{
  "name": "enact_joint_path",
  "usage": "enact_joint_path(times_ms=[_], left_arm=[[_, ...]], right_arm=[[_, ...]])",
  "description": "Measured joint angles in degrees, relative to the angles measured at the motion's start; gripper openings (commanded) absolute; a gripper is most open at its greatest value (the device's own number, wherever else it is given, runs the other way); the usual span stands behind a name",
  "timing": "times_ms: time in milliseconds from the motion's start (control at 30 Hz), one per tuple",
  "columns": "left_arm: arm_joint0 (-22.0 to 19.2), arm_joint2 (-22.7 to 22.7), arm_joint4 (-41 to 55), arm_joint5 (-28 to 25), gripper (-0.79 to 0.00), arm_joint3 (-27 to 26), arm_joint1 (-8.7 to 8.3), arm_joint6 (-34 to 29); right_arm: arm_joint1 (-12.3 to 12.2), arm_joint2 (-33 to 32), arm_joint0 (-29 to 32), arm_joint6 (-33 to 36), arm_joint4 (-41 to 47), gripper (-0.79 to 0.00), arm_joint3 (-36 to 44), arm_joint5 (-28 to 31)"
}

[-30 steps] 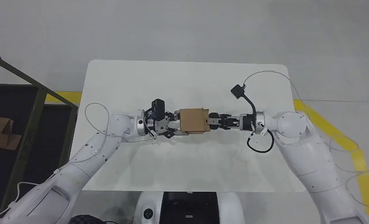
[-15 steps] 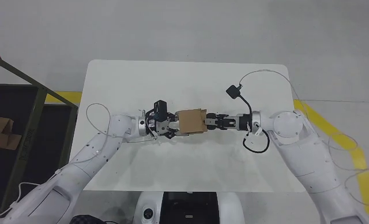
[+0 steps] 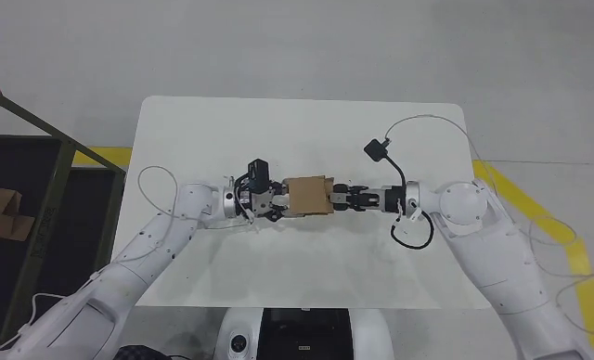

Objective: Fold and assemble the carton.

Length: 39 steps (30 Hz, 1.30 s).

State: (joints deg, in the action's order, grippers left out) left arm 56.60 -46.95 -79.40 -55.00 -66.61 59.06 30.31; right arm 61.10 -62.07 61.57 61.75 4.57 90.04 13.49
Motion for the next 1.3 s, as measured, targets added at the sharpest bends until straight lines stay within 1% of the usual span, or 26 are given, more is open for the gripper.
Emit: enact_joint_path(times_ms=[67,200,300,400,467,600,633,767,867,967,1067,1300], left_arm=[[0.03,0.17,-0.42,-0.11,-0.468,-0.07,0.08,-0.65],[0.04,0.42,-0.8,-0.35,-0.471,0.05,0.25,-1.51],[-0.03,0.47,-0.82,-0.45,-0.499,0.22,0.38,-1.85],[-0.1,0.43,-0.75,-0.63,-0.496,0.36,0.48,-2.09],[-0.11,0.37,-0.67,-0.73,-0.483,0.45,0.55,-2.17],[-0.12,0.26,-0.59,-0.86,-0.486,0.55,0.66,-2.3],[-0.11,0.23,-0.59,-0.88,-0.486,0.56,0.69,-2.32],[-0.1,0.12,-0.71,-1.0,-0.489,0.54,0.77,-2.36],[-0.05,0.04,-0.95,-1.0,-0.489,0.45,0.82,-2.35],[0.0,-0.1,-1.19,-0.92,-0.489,0.4,0.85,-2.33],[0.09,-0.25,-1.28,-0.91,-0.489,0.37,0.87,-2.33],[0.27,-0.63,-1.3,-1.3,-0.486,0.36,0.91,-2.05]], right_arm=[[0.01,0.11,-0.31,-0.05,0.01,-0.785,0.33,-0.21],[0.05,0.34,-0.92,-0.21,-0.04,-0.785,0.48,-0.58],[0.07,0.51,-1.3,-0.26,-0.1,-0.785,0.37,-0.68],[0.11,0.65,-1.71,-0.42,0.07,-0.785,0.02,-0.92],[0.15,0.61,-1.95,-0.79,0.48,-0.77,-0.34,-0.99],[0.17,0.38,-2.23,-1.11,1.56,-0.754,-1.06,-1.01],[0.18,0.39,-2.32,-1.11,1.78,-0.736,-1.26,-1.05],[0.32,0.82,-2.83,-1.14,2.64,-0.723,-2.21,-1.35],[0.52,1.46,-3.43,-1.04,3.45,-0.677,-3.09,-1.51],[0.72,2.09,-4.11,-1.06,3.94,-0.683,-4.03,-1.69],[0.86,2.52,-4.68,-1.21,4.04,-0.717,-4.75,-1.97],[0.92,2.74,-5.07,-1.4,3.78,-0.72,-5.49,-2.37]])
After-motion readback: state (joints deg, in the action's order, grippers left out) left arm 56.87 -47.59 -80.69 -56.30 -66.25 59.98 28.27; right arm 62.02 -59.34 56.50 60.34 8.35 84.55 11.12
